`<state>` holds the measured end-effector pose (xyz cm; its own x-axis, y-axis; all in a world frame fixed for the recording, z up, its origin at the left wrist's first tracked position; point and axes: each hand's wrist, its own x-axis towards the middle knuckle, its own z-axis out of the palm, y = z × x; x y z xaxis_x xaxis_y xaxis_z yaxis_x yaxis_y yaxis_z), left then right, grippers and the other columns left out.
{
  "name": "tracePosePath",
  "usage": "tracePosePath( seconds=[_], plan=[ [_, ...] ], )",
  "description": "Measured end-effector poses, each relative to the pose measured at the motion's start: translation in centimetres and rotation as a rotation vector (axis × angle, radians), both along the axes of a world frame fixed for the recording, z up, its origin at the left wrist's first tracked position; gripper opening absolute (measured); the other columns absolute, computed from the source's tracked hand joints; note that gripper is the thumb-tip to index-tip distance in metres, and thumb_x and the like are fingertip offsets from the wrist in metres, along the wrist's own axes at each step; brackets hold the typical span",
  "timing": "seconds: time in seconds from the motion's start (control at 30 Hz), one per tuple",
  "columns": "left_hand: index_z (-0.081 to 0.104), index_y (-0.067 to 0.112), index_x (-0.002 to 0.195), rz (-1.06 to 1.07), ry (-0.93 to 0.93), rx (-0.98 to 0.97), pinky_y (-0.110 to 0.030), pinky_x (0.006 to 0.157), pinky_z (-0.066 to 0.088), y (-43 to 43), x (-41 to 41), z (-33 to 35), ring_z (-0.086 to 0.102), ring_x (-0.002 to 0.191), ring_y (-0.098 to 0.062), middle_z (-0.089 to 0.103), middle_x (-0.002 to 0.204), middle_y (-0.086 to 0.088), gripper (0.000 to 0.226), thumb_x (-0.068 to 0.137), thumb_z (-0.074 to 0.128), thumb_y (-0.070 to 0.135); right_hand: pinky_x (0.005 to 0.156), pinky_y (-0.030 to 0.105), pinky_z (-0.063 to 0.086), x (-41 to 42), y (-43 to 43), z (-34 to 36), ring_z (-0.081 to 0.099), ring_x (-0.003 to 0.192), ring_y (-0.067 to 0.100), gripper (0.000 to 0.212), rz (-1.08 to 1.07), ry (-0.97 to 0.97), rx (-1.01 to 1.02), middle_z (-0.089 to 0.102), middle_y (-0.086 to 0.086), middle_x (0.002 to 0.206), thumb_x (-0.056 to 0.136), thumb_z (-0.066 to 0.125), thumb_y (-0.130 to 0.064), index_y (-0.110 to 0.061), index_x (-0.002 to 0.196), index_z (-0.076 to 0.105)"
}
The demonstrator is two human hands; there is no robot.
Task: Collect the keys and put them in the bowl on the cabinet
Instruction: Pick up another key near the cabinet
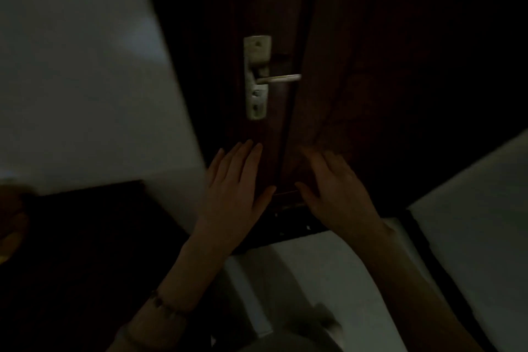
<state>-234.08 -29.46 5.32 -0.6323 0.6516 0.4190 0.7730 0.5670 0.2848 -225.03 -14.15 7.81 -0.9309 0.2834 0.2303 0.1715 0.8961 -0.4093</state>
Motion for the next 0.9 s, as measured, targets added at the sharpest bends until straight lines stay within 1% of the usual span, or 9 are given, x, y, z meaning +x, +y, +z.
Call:
tracePosePath(
  seconds=[0.07,0.1,0.2,0.3,0.43,0.53,0.6,0.77,0.9],
  plan=[
    [0.044,0.003,0.131,-0.065,0.003,-0.005,-0.047,0.107,0.028,3.5,1.6,0.0,0.048,0.122,-0.033,0.053,0.130,-0.019,0.061,0.083,0.056,0.040,0.084,0.049,0.049,2.7,2.8,0.2,0.053,0.101,0.040,0.057,-0.070,-0.024,0.027,0.057,0.023,0.114,0.079,0.065,-0.015,-0.004,0.130,0.041],
    [0.045,0.002,0.131,-0.096,0.003,-0.006,-0.047,0.107,0.028,5.3,2.5,0.1,0.048,0.122,-0.033,0.053,0.130,-0.019,0.062,0.082,0.060,0.039,0.084,0.050,0.048,4.1,4.3,0.2,0.052,0.103,0.040,0.057,-0.104,-0.035,0.040,0.056,0.023,0.116,0.080,0.064,-0.016,-0.004,0.131,0.041],
    [0.042,0.002,0.132,-0.189,-0.018,-0.021,-0.046,0.107,0.026,10.4,5.5,0.1,0.047,0.123,-0.032,0.052,0.132,-0.019,0.067,0.079,0.067,0.035,0.092,0.050,0.044,8.2,8.4,0.4,0.048,0.113,0.037,0.057,-0.204,-0.065,0.067,0.051,0.019,0.127,0.083,0.060,-0.019,-0.006,0.134,0.037],
    [0.040,0.005,0.134,-0.260,-0.044,-0.058,-0.043,0.108,0.021,15.1,8.4,0.2,0.044,0.126,-0.031,0.049,0.135,-0.017,0.069,0.079,0.066,0.037,0.094,0.051,0.044,12.4,12.3,0.4,0.047,0.118,0.037,0.055,-0.299,-0.054,0.061,0.049,0.019,0.132,0.084,0.060,-0.017,-0.006,0.133,0.038],
    [0.039,0.004,0.135,-0.370,-0.060,-0.067,-0.045,0.108,0.022,21.0,12.4,-0.1,0.042,0.128,-0.030,0.048,0.137,-0.016,0.070,0.079,0.066,0.036,0.091,0.048,0.048,17.7,16.7,-0.2,0.049,0.116,0.038,0.058,-0.398,-0.038,0.058,0.051,0.019,0.130,0.082,0.063,-0.015,-0.006,0.133,0.038],
    [0.037,0.004,0.136,-0.455,-0.068,-0.072,-0.043,0.110,0.019,25.2,15.8,-0.3,0.039,0.130,-0.029,0.046,0.139,-0.017,0.071,0.079,0.066,0.036,0.092,0.047,0.048,21.8,19.6,-0.7,0.047,0.119,0.035,0.058,-0.492,-0.029,0.048,0.050,0.017,0.132,0.084,0.062,-0.019,-0.009,0.134,0.037],
    [0.036,0.004,0.136,-0.526,-0.072,-0.085,-0.044,0.110,0.018,27.7,18.1,-0.4,0.038,0.130,-0.030,0.045,0.139,-0.017,0.071,0.080,0.066,0.036,0.094,0.046,0.047,24.7,21.1,-1.0,0.046,0.120,0.033,0.058,-0.565,-0.032,0.041,0.050,0.016,0.133,0.084,0.061,-0.022,-0.010,0.135,0.036],
    [0.036,0.002,0.136,-0.737,-0.039,-0.142,-0.048,0.110,0.022,33.5,24.0,-0.9,0.039,0.130,-0.032,0.043,0.140,-0.019,0.072,0.080,0.068,0.033,0.098,0.041,0.041,32.2,23.3,-1.5,0.046,0.121,0.030,0.061,-0.787,-0.053,0.038,0.049,0.014,0.133,0.084,0.062,-0.025,-0.011,0.136,0.033],
    [0.035,0.003,0.136,-0.922,0.002,-0.185,-0.046,0.109,0.019,37.3,28.7,-1.4,0.039,0.130,-0.032,0.044,0.140,-0.020,0.069,0.082,0.063,0.037,0.101,0.037,0.037,37.6,23.5,-1.7,0.042,0.124,0.028,0.063,-0.991,-0.105,0.028,0.045,0.012,0.138,0.086,0.059,-0.029,-0.014,0.138,0.028]
  ],
)
